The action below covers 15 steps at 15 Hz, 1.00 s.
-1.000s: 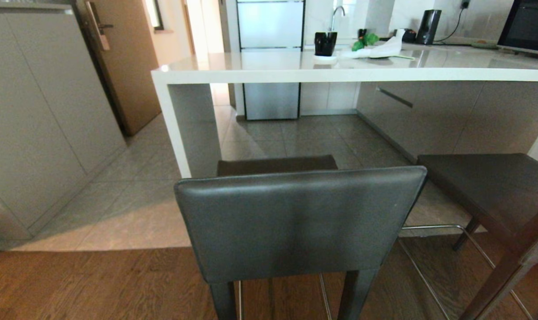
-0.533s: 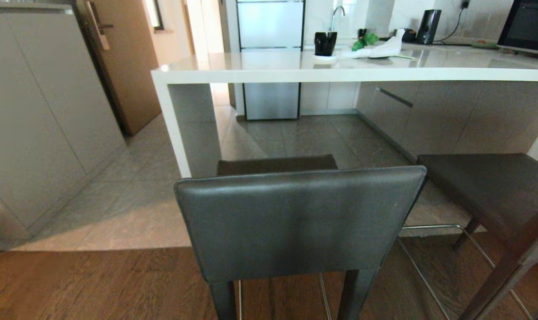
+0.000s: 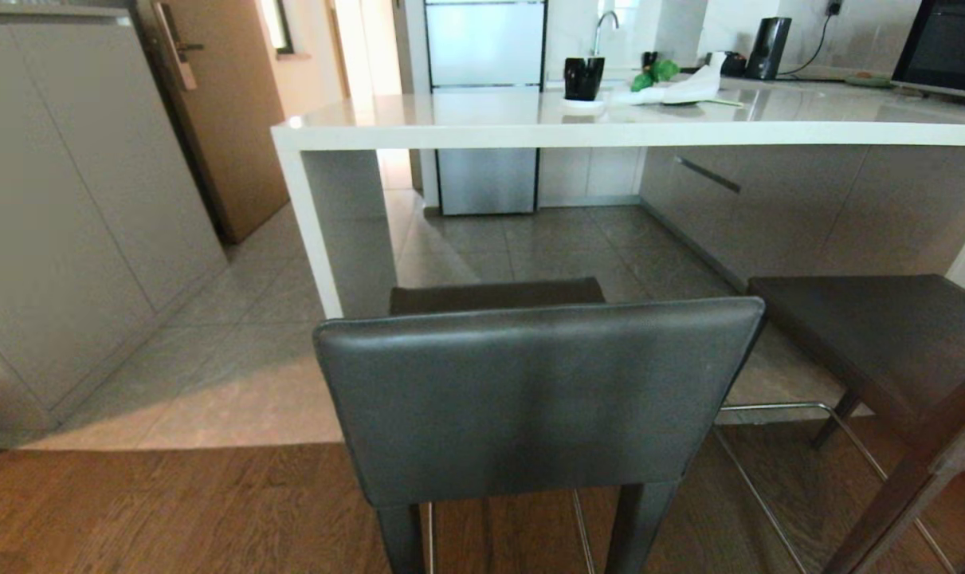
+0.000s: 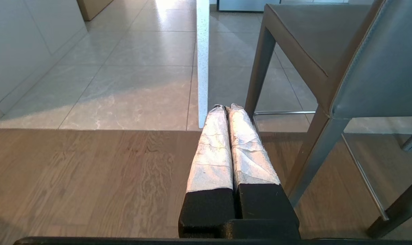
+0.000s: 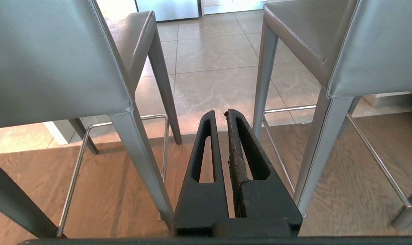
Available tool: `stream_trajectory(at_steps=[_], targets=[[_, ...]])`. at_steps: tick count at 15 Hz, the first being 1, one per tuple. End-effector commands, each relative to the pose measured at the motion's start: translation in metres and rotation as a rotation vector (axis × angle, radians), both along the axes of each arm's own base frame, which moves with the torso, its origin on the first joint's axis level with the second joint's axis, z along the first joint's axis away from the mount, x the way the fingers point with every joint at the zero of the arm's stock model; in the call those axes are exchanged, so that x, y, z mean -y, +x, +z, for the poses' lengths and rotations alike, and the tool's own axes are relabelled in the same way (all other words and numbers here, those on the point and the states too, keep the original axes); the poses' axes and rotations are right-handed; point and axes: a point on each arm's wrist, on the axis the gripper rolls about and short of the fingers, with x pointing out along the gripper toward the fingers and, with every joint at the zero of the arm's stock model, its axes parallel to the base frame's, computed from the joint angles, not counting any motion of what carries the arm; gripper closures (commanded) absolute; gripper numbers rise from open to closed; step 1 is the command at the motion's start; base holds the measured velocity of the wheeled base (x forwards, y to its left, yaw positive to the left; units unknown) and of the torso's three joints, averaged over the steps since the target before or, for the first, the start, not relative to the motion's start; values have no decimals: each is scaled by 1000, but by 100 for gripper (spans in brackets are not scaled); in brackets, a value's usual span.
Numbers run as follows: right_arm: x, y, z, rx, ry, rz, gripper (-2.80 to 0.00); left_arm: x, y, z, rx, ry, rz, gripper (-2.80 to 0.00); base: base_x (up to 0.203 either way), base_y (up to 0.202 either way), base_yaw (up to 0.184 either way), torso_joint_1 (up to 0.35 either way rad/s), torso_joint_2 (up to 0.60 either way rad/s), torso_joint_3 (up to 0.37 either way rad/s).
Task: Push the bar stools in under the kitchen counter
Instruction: Push the gray chair back under the dining table
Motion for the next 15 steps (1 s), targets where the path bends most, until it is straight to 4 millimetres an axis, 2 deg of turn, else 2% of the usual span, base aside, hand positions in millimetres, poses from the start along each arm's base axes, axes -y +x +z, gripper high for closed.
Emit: stream_trajectory(at_steps=[1,15], targets=[[0,0,0,0,1,0,0,0,0,0,-1,-4,3,0,0,0,0,0,0,0],[0,0,0,-2,11,-2,0,0,0,0,0,-11,-2,0,0,0,0,0,0,0]])
